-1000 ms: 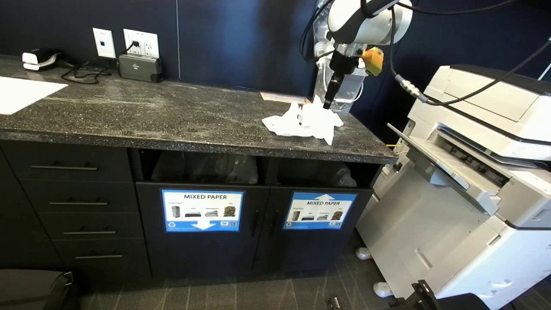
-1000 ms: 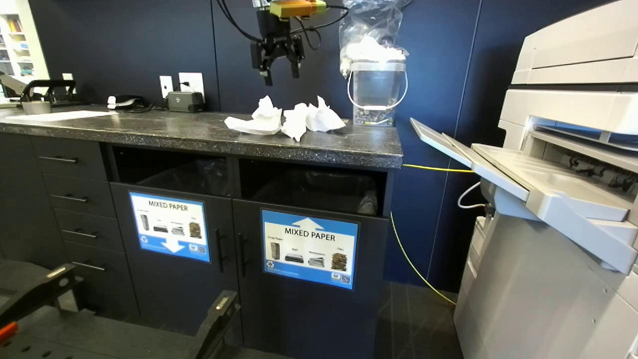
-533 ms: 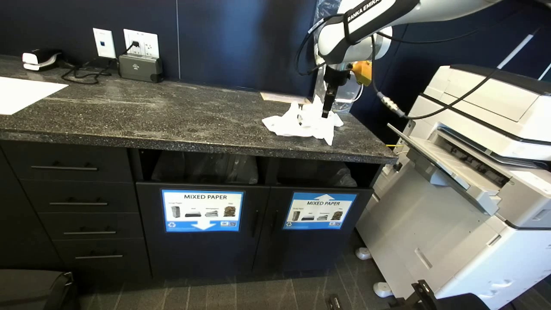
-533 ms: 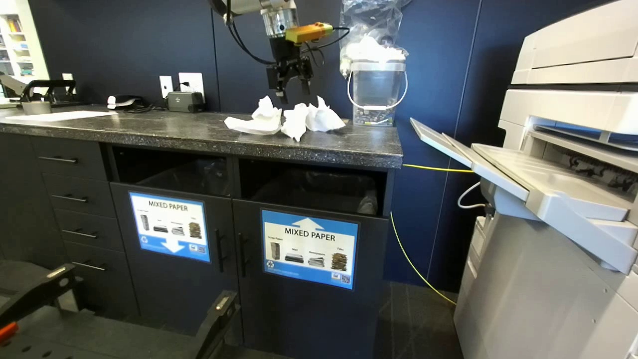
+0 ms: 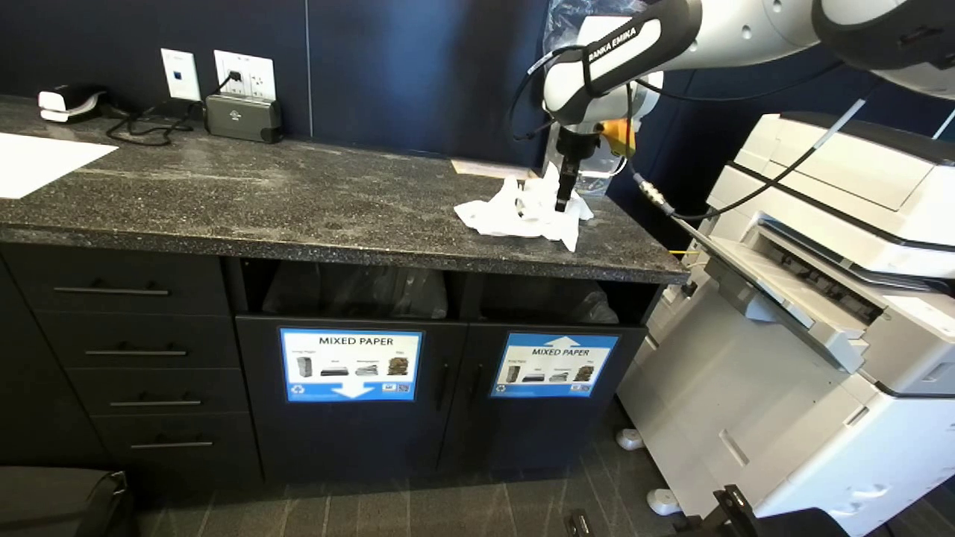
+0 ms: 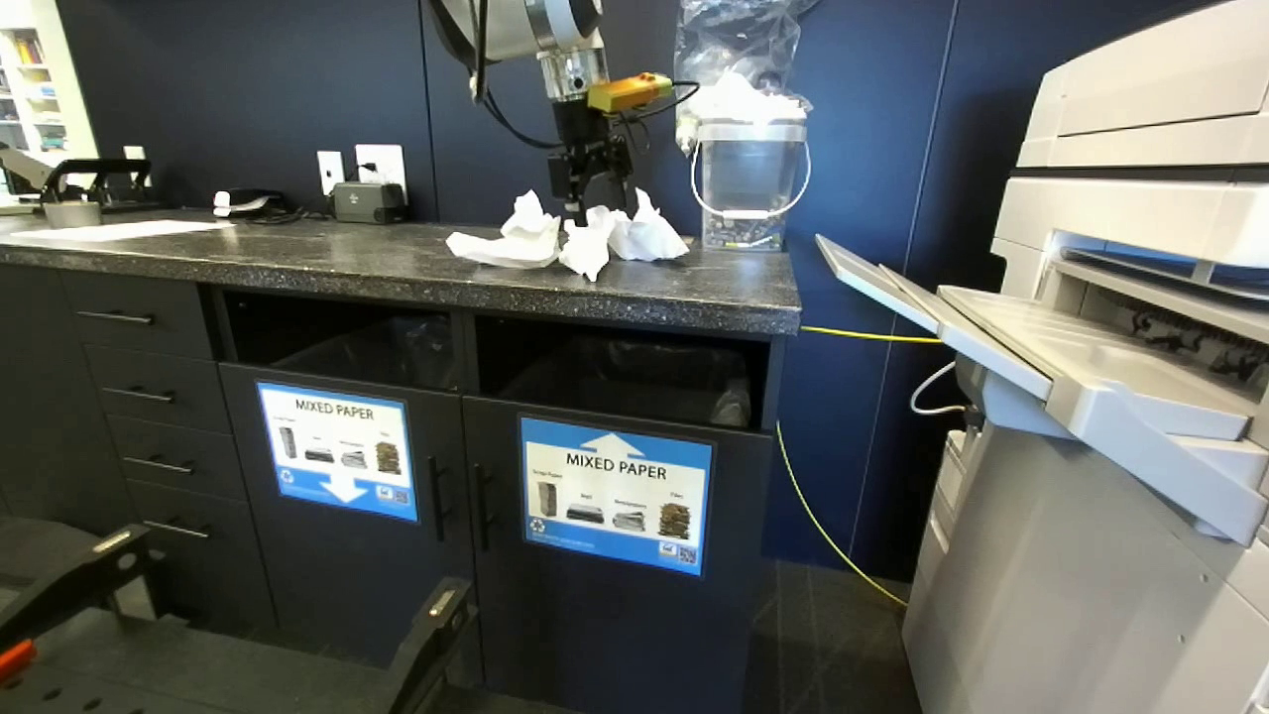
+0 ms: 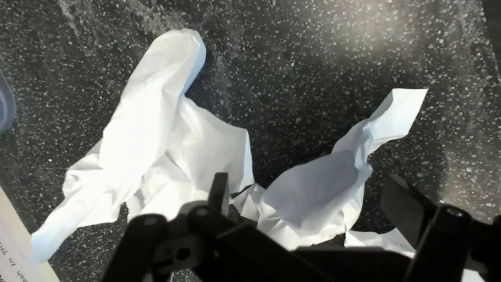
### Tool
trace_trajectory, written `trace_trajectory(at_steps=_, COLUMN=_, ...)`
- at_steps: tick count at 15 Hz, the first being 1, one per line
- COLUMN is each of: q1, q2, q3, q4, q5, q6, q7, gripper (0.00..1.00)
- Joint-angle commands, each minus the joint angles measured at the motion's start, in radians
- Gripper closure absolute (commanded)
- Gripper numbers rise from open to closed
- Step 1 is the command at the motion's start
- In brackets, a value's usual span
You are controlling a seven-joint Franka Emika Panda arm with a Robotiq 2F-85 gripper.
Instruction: Pick up the paper from the counter and throw it in the bin
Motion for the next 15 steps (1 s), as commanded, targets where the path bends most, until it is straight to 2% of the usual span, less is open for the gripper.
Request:
trace_trajectory(at_steps=1, q1=-0.005, q2=0.017, q3=0.012, q4=0.041, q5=-0.003, q6=-0.004, q7=-0.051, gripper=0.0)
trace_trajectory(at_steps=9, q1=0.0, q2=0.015, q3=0.031, q4=0.006, q5=0.004, q6=-0.011, q7=-0.143, gripper=0.0)
trace_trajectory(at_steps=15, q1=-0.001, q2=0.057, q3=0.018, q4=0.036, q5=0.007, q6=-0.058, q7=-0.133, gripper=0.0)
